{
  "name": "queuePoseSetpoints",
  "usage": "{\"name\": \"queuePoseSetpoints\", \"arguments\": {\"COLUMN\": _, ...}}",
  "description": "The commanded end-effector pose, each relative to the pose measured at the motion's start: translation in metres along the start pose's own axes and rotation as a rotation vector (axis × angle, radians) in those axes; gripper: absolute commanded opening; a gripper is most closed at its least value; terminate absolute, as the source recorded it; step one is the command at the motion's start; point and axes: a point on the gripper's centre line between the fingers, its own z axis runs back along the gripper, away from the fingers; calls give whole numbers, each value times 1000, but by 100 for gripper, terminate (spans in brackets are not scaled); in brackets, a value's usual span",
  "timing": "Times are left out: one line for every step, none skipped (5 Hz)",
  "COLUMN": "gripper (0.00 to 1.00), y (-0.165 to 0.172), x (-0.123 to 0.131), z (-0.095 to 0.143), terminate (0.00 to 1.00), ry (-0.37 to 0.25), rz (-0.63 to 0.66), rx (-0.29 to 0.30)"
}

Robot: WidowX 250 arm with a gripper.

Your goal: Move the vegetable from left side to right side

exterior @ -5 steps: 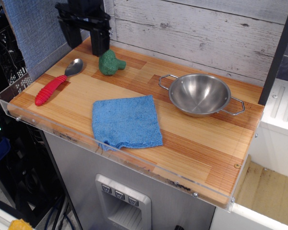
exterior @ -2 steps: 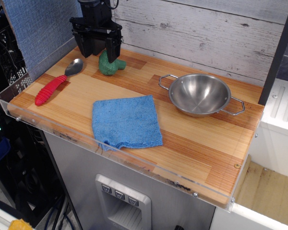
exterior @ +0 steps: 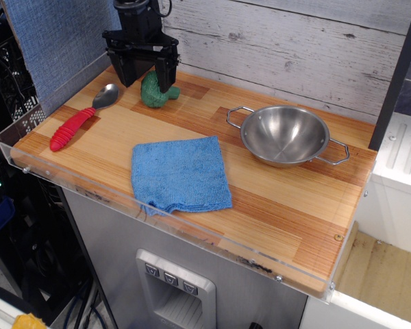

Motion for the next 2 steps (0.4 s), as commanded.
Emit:
{"name": "queuePoseSetpoints", "arguments": {"gripper": 100, "y": -5, "x": 8, "z": 2, "terminate": 0, "ry": -20, "rz": 9, "rx": 18}}
{"name": "queuePoseSetpoints", "arguments": {"gripper": 100, "y": -4, "x": 9, "z": -3, "terminate": 0, "ry": -8, "rz": 19, "rx": 27}}
